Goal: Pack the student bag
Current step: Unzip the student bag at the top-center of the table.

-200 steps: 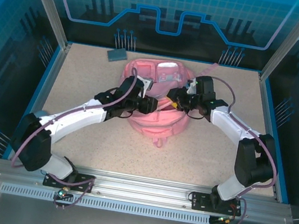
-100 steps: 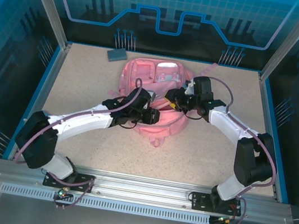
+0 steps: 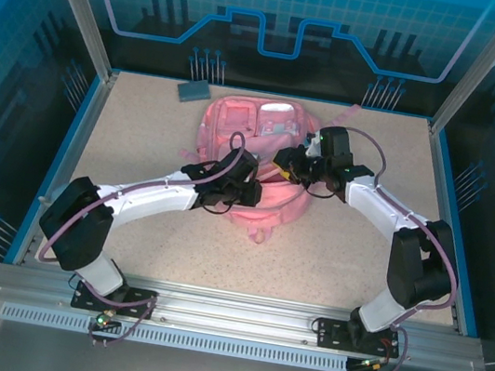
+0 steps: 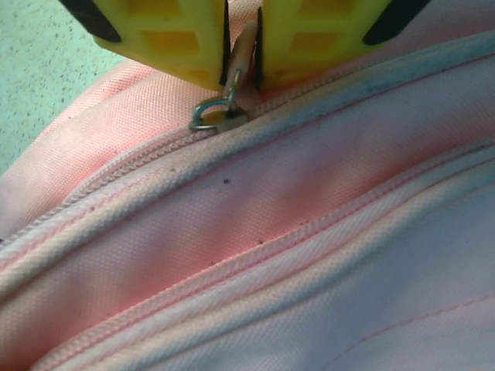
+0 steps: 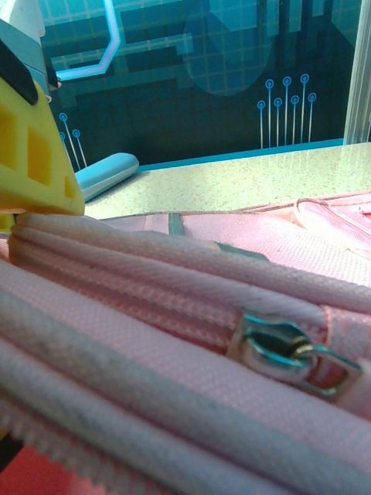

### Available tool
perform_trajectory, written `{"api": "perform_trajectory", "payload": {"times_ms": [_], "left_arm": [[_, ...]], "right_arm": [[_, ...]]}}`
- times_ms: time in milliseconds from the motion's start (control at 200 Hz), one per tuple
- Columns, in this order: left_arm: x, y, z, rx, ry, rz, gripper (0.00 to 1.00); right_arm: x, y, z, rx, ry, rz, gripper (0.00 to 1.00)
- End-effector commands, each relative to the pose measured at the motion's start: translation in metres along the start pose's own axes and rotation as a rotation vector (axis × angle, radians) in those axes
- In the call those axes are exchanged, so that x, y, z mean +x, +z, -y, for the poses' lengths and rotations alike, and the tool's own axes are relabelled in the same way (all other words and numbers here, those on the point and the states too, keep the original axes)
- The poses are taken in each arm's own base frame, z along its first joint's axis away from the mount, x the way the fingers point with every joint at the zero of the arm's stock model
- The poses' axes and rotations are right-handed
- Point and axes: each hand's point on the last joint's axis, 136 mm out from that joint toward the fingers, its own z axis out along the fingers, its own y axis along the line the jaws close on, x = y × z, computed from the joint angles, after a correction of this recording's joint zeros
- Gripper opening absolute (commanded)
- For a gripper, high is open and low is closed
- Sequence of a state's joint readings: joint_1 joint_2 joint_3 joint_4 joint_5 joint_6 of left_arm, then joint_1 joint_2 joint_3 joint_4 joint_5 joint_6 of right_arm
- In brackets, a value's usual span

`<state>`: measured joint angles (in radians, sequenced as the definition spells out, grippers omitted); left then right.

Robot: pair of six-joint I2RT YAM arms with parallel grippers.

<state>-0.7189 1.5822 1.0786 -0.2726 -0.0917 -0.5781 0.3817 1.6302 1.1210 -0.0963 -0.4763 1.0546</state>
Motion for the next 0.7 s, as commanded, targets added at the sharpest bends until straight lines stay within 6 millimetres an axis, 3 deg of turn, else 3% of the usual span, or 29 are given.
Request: {"api": "perform_trajectory", "payload": {"times_ms": [0, 75, 270, 480, 580, 695], "left_arm": [[-0.012, -0.005, -0.006, -0.058, 0.002, 0.044, 0.07], [-0.013, -0.009, -0.012, -0.086, 0.022, 0.055, 0.0], [-0.004, -0.024, -0.037, -0.153, 0.083, 0.071, 0.0], [0.001, -0.032, -0.071, -0.17, 0.023, 0.087, 0.0], [-0.004, -0.033, -0.071, -0.128, 0.023, 0.107, 0.0], [-0.011, -0.033, -0.046, -0.013, 0.075, 0.128, 0.0]], "right_arm": [[0.0, -0.001, -0.014, -0.033, -0.055, 0.021, 0.27], [-0.003, -0.004, -0.01, -0.014, -0.056, 0.042, 0.23], [-0.013, -0.019, 0.0, 0.023, -0.062, 0.08, 0.16], [-0.024, -0.035, 0.013, 0.027, -0.051, 0.122, 0.12], [-0.027, -0.04, 0.016, 0.024, -0.045, 0.135, 0.13], [-0.021, -0.04, 0.017, 0.009, -0.031, 0.122, 0.21]]}}
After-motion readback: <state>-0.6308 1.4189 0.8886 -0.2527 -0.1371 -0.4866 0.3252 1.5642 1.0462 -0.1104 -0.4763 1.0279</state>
